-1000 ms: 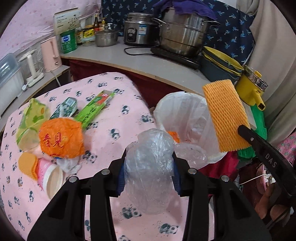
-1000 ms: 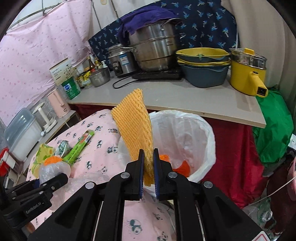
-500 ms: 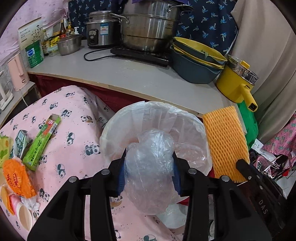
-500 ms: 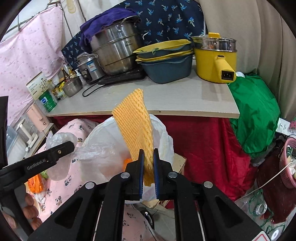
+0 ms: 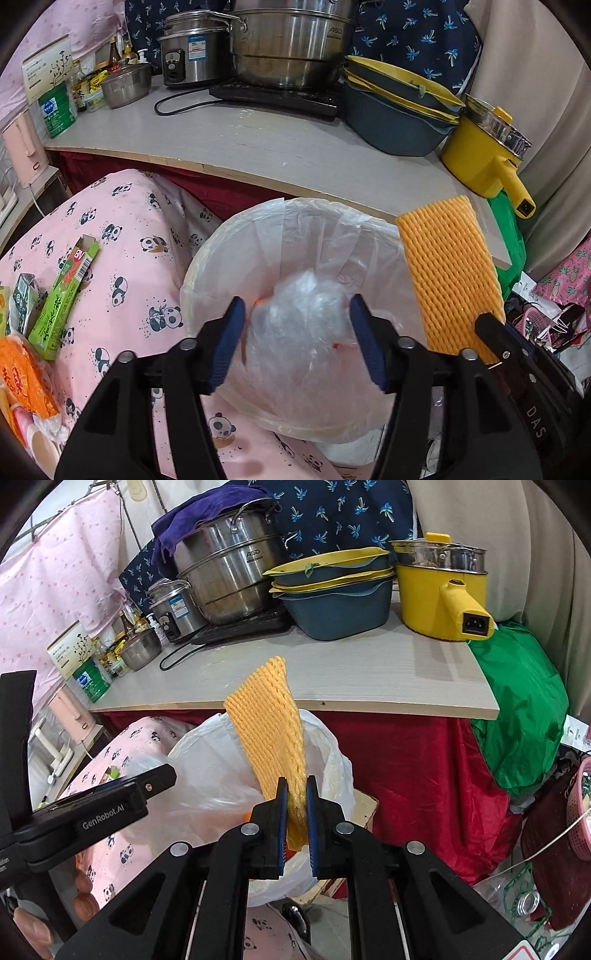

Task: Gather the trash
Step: 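Carry the wrap and foam net over the bin and release both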

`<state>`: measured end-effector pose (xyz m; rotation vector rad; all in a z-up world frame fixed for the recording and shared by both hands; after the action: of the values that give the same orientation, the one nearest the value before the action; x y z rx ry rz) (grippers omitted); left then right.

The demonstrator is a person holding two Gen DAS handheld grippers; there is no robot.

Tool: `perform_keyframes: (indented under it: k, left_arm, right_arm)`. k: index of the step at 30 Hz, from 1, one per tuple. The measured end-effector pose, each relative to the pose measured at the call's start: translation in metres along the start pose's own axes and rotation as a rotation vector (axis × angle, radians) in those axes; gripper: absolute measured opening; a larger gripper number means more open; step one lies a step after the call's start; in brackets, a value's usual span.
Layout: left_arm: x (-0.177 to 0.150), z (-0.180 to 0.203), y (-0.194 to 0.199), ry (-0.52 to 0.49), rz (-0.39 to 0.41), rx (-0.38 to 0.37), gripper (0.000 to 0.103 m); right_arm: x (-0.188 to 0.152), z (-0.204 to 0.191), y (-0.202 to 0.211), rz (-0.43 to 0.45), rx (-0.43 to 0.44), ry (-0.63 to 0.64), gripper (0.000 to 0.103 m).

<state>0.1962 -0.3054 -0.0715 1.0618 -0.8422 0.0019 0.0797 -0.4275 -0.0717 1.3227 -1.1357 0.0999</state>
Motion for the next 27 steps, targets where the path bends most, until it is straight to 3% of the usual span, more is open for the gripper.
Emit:
perform_keyframes:
  k: [2,14,19,27]
  left_arm:
    - [0.001,-0.004,0.001,0.012,0.007,0.006,0.073]
    - [-0.001,-0.035,0.013,0.066,0.035,0.054,0.078]
    - [-0.002,-0.045,0.020,0.083,0.048,0.076,0.081]
    - [-0.010,-0.061,0.046,0.111,0.087,0.109,0.085]
  right_arm:
    - [0.001,-0.004,-0.003,-0.001,0.005,0.007,0.010]
    - [0.006,-0.029,-0.017,-0.008,0.039,0.031,0.014]
    - [0.007,-0.036,-0.015,-0.001,0.045,0.039,0.028]
    - [0.008,-0.053,0.002,0.020,0.070,0.063,0.036]
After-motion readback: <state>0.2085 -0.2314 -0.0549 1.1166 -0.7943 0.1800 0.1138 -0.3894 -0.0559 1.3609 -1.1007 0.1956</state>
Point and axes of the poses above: each gripper's, at about its wrist camera, not at the fingertips, and y roughly against the way its jaws point, z to its right, x to its top, the point moved 5 cm from there along -y, roughly the way its jaws point, and after that the axes turned 7 degrees about -x, right-handed, at the moved point
